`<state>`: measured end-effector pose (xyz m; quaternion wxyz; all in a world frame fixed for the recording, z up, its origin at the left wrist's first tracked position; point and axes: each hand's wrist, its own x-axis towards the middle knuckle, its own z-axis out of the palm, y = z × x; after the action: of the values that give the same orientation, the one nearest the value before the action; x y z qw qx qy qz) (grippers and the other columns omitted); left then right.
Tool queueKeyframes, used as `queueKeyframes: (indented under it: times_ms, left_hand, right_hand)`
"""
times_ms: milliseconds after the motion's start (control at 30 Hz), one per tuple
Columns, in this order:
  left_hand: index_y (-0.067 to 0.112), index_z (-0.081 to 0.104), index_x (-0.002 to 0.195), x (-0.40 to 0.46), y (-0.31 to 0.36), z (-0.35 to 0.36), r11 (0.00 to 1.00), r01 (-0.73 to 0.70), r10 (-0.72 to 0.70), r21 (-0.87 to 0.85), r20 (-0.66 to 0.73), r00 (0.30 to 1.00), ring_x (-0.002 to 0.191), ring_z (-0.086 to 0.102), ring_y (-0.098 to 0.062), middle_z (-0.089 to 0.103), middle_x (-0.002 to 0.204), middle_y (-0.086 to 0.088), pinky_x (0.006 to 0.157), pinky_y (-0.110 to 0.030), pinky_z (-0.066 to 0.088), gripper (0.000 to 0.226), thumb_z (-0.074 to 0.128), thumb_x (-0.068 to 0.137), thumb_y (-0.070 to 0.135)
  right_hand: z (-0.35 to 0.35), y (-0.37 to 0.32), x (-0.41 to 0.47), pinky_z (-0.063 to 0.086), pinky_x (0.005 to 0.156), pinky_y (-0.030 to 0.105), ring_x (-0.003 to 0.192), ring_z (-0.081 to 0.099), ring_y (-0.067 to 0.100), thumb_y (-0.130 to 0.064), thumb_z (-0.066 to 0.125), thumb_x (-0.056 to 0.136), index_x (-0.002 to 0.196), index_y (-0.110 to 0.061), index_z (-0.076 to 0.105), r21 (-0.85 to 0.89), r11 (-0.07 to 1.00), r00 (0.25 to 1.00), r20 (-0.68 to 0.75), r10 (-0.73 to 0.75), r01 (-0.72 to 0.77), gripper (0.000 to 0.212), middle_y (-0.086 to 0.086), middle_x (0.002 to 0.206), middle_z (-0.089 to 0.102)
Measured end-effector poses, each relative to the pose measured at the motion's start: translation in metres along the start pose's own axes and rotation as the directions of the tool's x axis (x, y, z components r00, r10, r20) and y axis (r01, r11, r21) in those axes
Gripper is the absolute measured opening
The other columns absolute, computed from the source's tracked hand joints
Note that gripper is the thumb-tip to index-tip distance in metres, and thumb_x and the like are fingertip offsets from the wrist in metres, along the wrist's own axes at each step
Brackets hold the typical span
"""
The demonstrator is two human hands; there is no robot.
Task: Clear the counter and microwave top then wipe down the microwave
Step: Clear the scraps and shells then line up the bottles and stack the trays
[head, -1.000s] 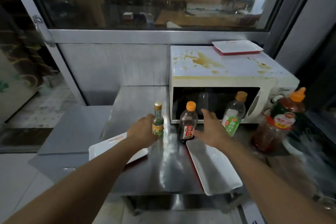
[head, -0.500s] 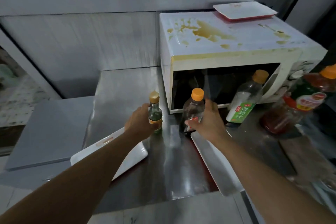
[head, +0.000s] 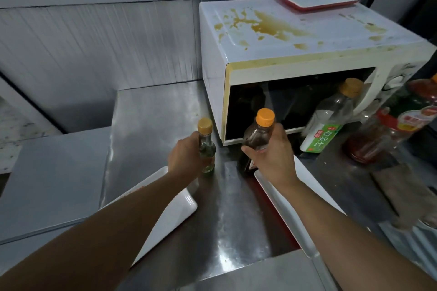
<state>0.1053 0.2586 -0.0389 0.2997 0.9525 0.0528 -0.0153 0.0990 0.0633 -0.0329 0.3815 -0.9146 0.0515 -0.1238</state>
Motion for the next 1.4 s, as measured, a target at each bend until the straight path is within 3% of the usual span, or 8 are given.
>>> queueKeyframes:
  times_ms: [433, 667, 833, 1000, 1133, 1300, 1400]
  left_hand:
    - [0.021, 0.054, 0.098, -0.01, -0.009, -0.049, 1.0, -0.001, 0.001, -0.007, -0.039, 0.999, 0.079, 0.06, -0.023, 0.061, 0.082, 0.003, 0.066, -0.03, 0.047, 0.039, 0.076, 0.068, 0.033]
    - [0.021, 0.056, 0.101, -0.019, -0.016, -0.105, 0.998, -0.036, 0.031, -0.044, -0.093, 0.995, 0.084, 0.063, -0.026, 0.063, 0.087, 0.001, 0.074, -0.035, 0.052, 0.042, 0.077, 0.067, 0.032]
    - [0.023, 0.055, 0.101, -0.027, -0.025, -0.143, 0.998, -0.05, 0.045, -0.047, -0.103, 0.994, 0.084, 0.062, -0.022, 0.065, 0.09, 0.001, 0.072, -0.034, 0.052, 0.044, 0.078, 0.067, 0.037]
    - [0.022, 0.055, 0.1, -0.034, -0.038, -0.174, 0.998, -0.059, 0.055, -0.025, -0.138, 0.989, 0.081, 0.059, -0.018, 0.061, 0.086, 0.003, 0.064, -0.028, 0.044, 0.042, 0.079, 0.068, 0.036]
    - [0.021, 0.054, 0.1, -0.032, -0.049, -0.189, 1.0, -0.025, 0.024, -0.004, -0.169, 0.985, 0.077, 0.055, -0.017, 0.057, 0.085, 0.004, 0.064, -0.028, 0.042, 0.042, 0.079, 0.069, 0.036]
    - [0.022, 0.055, 0.099, -0.015, -0.061, -0.197, 1.0, 0.029, -0.028, -0.001, -0.197, 0.98, 0.081, 0.06, -0.02, 0.06, 0.086, 0.003, 0.068, -0.031, 0.048, 0.042, 0.078, 0.068, 0.037]
    - [0.023, 0.055, 0.099, -0.001, -0.063, -0.197, 0.999, 0.052, -0.051, 0.001, -0.204, 0.978, 0.078, 0.057, -0.017, 0.058, 0.084, 0.005, 0.065, -0.029, 0.045, 0.042, 0.078, 0.068, 0.037]
  right_hand:
    - [-0.003, -0.033, -0.025, 0.051, 0.076, 0.038, 0.101, 0.059, 0.029, -0.03, 0.086, 0.06, 0.109, -0.013, 0.046, -0.061, 0.998, 1.0, -0.009, -0.022, 0.021, 0.065, 0.007, 0.108, 0.061]
    - [-0.012, -0.091, -0.038, 0.042, 0.075, 0.025, 0.102, 0.059, 0.025, -0.031, 0.084, 0.063, 0.113, -0.014, 0.047, -0.078, 0.994, 0.997, 0.011, -0.073, 0.074, 0.065, 0.005, 0.111, 0.061]
    - [-0.01, -0.137, -0.044, 0.052, 0.078, 0.036, 0.099, 0.061, 0.026, -0.036, 0.083, 0.062, 0.114, -0.016, 0.045, -0.095, 0.988, 0.992, 0.002, -0.123, 0.123, 0.067, 0.005, 0.109, 0.061]
    - [-0.004, -0.172, -0.044, 0.051, 0.08, 0.033, 0.1, 0.06, 0.024, -0.038, 0.082, 0.065, 0.115, -0.015, 0.045, -0.079, 0.989, 0.992, -0.002, -0.128, 0.127, 0.067, 0.003, 0.111, 0.06]
    - [0.006, -0.19, -0.034, 0.053, 0.082, 0.041, 0.1, 0.061, 0.028, -0.039, 0.081, 0.065, 0.113, -0.014, 0.044, -0.066, 0.992, 0.994, 0.006, -0.106, 0.106, 0.065, 0.006, 0.111, 0.061]
    - [0.021, -0.201, -0.008, 0.047, 0.08, 0.035, 0.105, 0.056, 0.026, -0.038, 0.08, 0.069, 0.119, -0.014, 0.042, -0.049, 0.996, 0.997, 0.023, -0.077, 0.078, 0.067, 0.005, 0.115, 0.057]
    - [0.033, -0.204, 0.014, 0.046, 0.08, 0.034, 0.105, 0.056, 0.026, -0.037, 0.079, 0.069, 0.119, -0.014, 0.042, -0.018, 0.996, 0.996, 0.03, -0.082, 0.082, 0.066, 0.005, 0.116, 0.056]
